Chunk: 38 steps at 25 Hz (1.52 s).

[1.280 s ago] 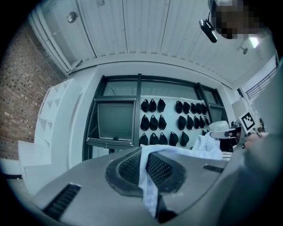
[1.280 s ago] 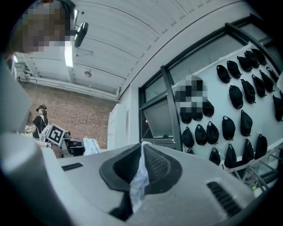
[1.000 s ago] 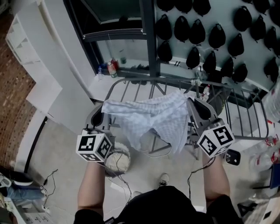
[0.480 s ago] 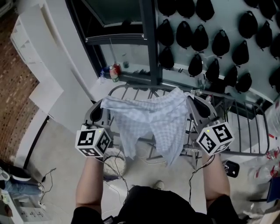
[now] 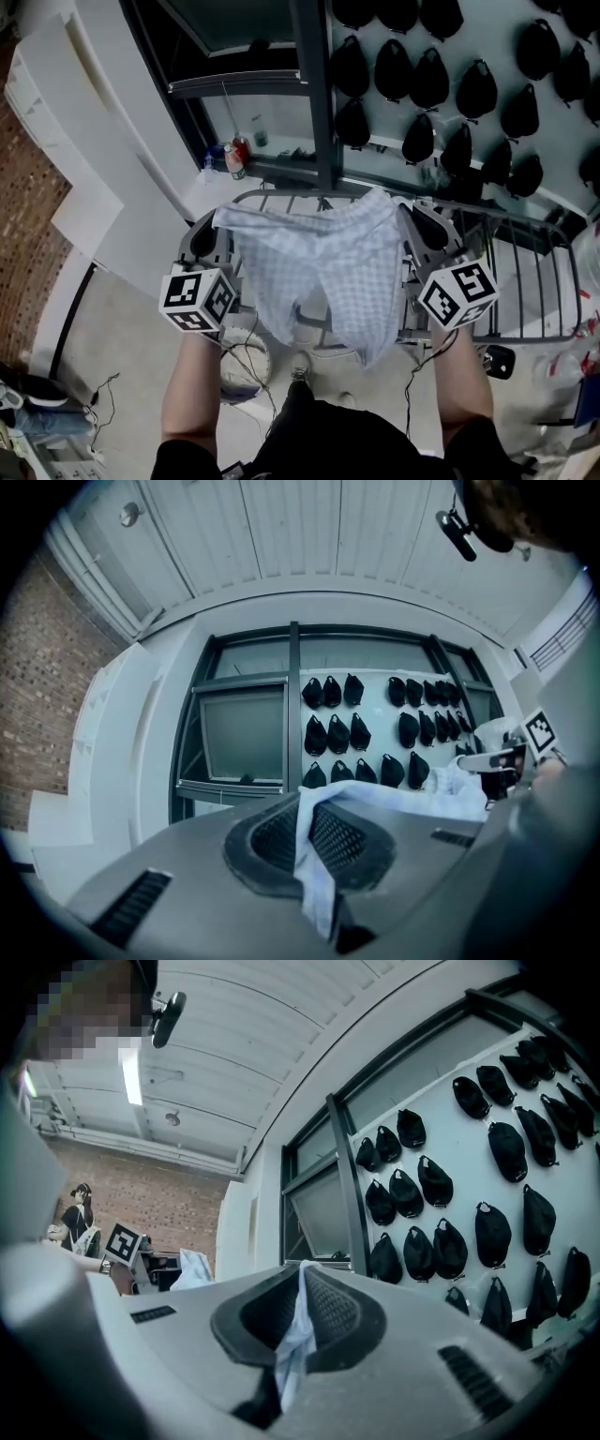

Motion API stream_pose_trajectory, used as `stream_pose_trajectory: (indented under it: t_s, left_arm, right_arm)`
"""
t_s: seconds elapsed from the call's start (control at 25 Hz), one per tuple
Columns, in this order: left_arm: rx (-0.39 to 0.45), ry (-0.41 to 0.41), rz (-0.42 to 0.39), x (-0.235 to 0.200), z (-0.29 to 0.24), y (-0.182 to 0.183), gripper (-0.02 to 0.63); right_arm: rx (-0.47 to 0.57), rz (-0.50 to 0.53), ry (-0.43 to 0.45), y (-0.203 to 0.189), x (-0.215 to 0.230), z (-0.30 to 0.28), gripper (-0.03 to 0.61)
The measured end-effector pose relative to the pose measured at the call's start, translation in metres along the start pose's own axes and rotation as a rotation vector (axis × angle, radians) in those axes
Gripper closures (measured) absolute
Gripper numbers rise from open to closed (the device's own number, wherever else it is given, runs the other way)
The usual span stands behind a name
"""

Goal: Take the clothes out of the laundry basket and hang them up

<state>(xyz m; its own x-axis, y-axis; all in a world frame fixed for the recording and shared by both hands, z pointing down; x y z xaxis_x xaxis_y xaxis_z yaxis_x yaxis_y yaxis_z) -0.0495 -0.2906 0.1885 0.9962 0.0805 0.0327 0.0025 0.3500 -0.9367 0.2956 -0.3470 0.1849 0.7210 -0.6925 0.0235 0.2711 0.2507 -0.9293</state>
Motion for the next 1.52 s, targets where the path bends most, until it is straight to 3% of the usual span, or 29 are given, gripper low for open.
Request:
stream_pose_trajectory:
  t_s: [0.4,0.8,1.28,1.52]
  left_arm:
    - [-0.04,-0.096,0.076,-0.063,-0.096,-0.064,0.606]
    - [-0.104,-0.191,0.124,-0.084,-0.165,-0.129,0.606]
    - [-0.145,-0.271,0.159,-0.103,-0.214,-0.17,0.606]
    - [-0.205,-0.264,0.154,-0.097,-0.222,-0.204,0.606]
  right_arm:
    - [-0.044,0.019,-0.109,-0.053,0.019,-0.083,0.561]
    - [-0.105,0.019,-0.214,-0.106,0.042,-0.135,0.561]
    - [-0.154,0.048,-0.318,-0.137,0.059,-0.17,0.561]
    - [-0.207,0.023,-0.331,-0.169,0.076,-0.172,0.561]
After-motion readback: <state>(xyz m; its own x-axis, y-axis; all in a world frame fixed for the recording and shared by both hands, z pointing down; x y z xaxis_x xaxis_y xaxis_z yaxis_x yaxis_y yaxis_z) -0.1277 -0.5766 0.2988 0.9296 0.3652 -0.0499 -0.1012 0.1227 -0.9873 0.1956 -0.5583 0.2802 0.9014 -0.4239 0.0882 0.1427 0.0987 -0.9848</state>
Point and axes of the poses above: the fingertips, and each gripper's own axes: z backward along the fingers, x to its right, y out of its top, the point moved 7 cm from there along z, backward along the fingers, and after that the axes turned 15 degrees about x, right-handed, at the moved point
